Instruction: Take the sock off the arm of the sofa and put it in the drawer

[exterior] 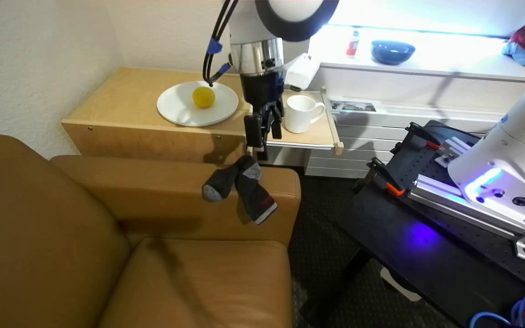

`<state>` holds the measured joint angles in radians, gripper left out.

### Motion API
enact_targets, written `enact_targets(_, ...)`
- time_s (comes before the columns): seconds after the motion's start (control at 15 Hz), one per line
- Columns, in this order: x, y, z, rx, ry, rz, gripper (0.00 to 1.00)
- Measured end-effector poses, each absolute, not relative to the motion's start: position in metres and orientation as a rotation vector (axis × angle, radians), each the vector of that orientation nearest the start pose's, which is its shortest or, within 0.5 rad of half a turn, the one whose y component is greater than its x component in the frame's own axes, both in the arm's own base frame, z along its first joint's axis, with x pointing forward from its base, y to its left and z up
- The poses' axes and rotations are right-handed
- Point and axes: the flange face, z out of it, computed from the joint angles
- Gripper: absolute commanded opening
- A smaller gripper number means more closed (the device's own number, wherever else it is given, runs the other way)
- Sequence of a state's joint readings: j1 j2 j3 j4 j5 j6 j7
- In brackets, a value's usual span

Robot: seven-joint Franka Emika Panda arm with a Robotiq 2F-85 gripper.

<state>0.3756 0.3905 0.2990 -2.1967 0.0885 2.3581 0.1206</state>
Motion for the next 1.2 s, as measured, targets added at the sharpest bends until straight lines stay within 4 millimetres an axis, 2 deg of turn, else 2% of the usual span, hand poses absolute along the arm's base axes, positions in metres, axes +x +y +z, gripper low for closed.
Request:
enact_targets(0.2,0.409,0.355,0.161,-3.059,-0.599,0.32,1.0)
enact_targets(0.4,0.411,0.369,0.138,-3.189,-0.45,0.219,1.0)
enact_targets(0.67,0.422,0.376,0.123,-3.291,-0.233,0.125,1.0)
enact_targets(1.0,0.426,0.377,0.12,-3.299,-0.175,0.119,1.0)
enact_targets(1.2,0.434,0.369,0.112,-3.317,0.05,0.053,1.0)
